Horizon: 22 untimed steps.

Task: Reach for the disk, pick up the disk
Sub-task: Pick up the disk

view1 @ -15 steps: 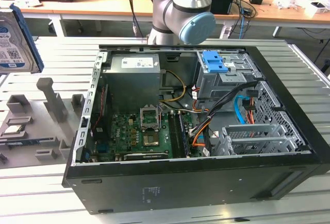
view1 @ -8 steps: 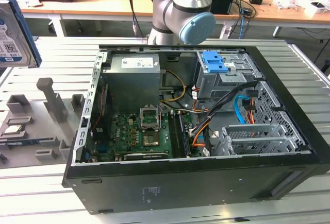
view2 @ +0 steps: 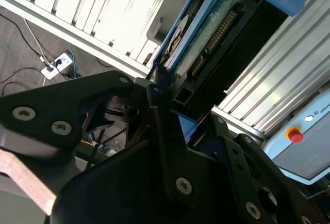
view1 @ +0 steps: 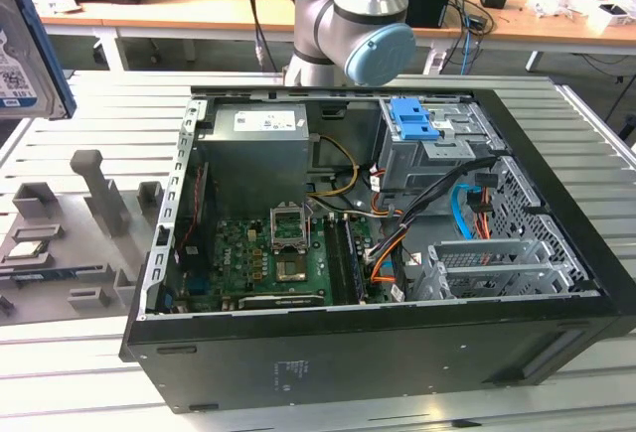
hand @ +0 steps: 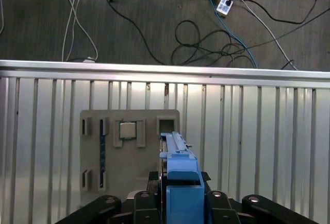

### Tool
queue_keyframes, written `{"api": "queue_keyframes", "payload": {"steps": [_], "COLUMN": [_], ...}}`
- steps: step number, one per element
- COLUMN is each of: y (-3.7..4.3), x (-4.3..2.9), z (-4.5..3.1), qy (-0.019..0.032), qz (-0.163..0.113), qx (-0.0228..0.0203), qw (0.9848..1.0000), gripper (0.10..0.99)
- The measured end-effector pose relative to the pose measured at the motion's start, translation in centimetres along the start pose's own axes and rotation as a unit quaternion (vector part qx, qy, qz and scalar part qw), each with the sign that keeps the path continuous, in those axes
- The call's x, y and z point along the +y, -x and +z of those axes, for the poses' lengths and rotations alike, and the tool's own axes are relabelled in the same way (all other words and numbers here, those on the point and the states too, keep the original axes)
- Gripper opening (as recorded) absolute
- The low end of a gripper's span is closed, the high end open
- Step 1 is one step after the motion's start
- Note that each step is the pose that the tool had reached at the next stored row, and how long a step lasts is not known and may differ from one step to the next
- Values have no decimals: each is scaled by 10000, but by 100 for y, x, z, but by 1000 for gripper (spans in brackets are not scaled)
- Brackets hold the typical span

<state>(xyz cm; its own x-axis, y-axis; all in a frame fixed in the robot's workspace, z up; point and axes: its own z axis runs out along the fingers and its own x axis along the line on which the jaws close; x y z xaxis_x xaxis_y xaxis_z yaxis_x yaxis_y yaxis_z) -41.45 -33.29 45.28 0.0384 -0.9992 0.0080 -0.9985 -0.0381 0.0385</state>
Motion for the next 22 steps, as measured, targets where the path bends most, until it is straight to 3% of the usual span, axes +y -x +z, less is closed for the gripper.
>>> {"api": "queue_keyframes", "payload": {"steps": [4,22], "y": [5,21], "x": [2,8], "z": [-104,-443], "qy": [0,0], "qz": [0,0], "qx": [0,0], "qw": [10000,10000], "gripper": [365,365]}}
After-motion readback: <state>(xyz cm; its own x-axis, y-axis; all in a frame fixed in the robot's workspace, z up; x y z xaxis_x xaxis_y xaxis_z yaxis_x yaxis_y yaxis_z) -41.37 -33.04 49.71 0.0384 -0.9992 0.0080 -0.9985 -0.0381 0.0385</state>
